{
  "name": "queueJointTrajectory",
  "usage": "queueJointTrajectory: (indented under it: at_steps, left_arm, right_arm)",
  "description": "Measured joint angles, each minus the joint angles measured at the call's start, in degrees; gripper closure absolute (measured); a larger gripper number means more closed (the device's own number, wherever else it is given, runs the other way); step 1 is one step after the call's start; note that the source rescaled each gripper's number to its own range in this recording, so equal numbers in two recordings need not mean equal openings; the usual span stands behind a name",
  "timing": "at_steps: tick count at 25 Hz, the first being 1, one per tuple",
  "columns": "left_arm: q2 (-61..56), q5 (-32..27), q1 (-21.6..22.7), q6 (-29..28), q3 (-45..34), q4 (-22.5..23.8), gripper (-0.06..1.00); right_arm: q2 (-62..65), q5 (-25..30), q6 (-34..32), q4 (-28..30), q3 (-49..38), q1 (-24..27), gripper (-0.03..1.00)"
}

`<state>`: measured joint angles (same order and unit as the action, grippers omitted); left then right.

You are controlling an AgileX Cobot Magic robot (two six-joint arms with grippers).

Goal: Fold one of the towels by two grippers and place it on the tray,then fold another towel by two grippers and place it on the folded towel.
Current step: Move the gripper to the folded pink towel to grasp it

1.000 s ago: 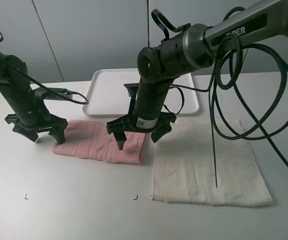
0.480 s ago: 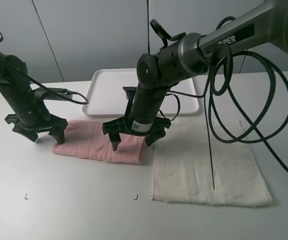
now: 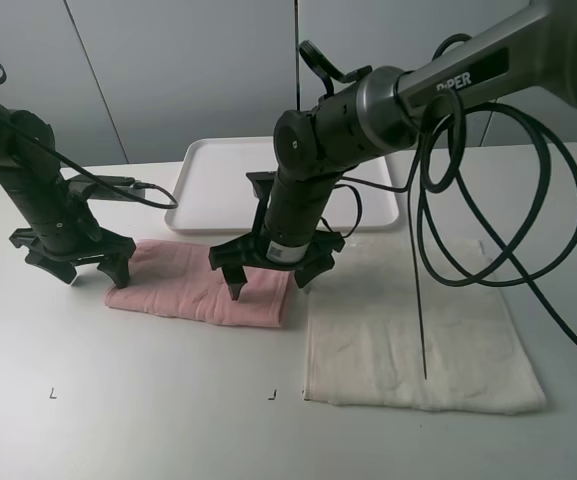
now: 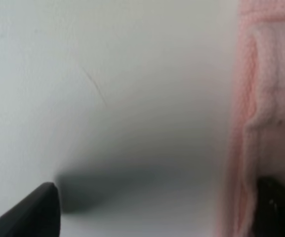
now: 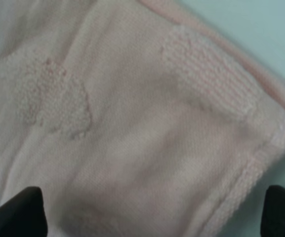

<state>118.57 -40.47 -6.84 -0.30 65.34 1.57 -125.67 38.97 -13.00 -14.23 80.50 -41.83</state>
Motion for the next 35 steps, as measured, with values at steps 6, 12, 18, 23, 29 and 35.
queueJointTrajectory:
  at_steps: [6, 12, 18, 23, 29, 35]
  left_arm:
    - [0.0, 0.0, 0.0, 0.0, 0.0, 0.0, -0.05]
    - [0.0, 0.0, 0.0, 0.0, 0.0, 0.0, -0.05]
    - [0.0, 0.0, 0.0, 0.0, 0.0, 0.0, -0.05]
    - [0.0, 0.0, 0.0, 0.0, 0.0, 0.0, -0.05]
    - [0.0, 0.0, 0.0, 0.0, 0.0, 0.0, -0.05]
    - [0.0, 0.0, 0.0, 0.0, 0.0, 0.0, -0.05]
  right_arm:
    - [0.0, -0.8, 0.0, 0.0, 0.0, 0.0, 0.04]
    - [0.0, -1.0, 0.2, 0.1, 0.0, 0.0, 0.04]
    - [0.0, -1.0, 0.2, 0.6, 0.0, 0.0, 0.07]
    - [-0.1, -1.0, 0.3, 0.8, 0.0, 0.0, 0.15]
    - [-1.0, -0.7, 0.5, 0.9, 0.0, 0.0, 0.18]
    - [-1.8, -0.4, 1.7, 0.1, 0.0, 0.0, 0.43]
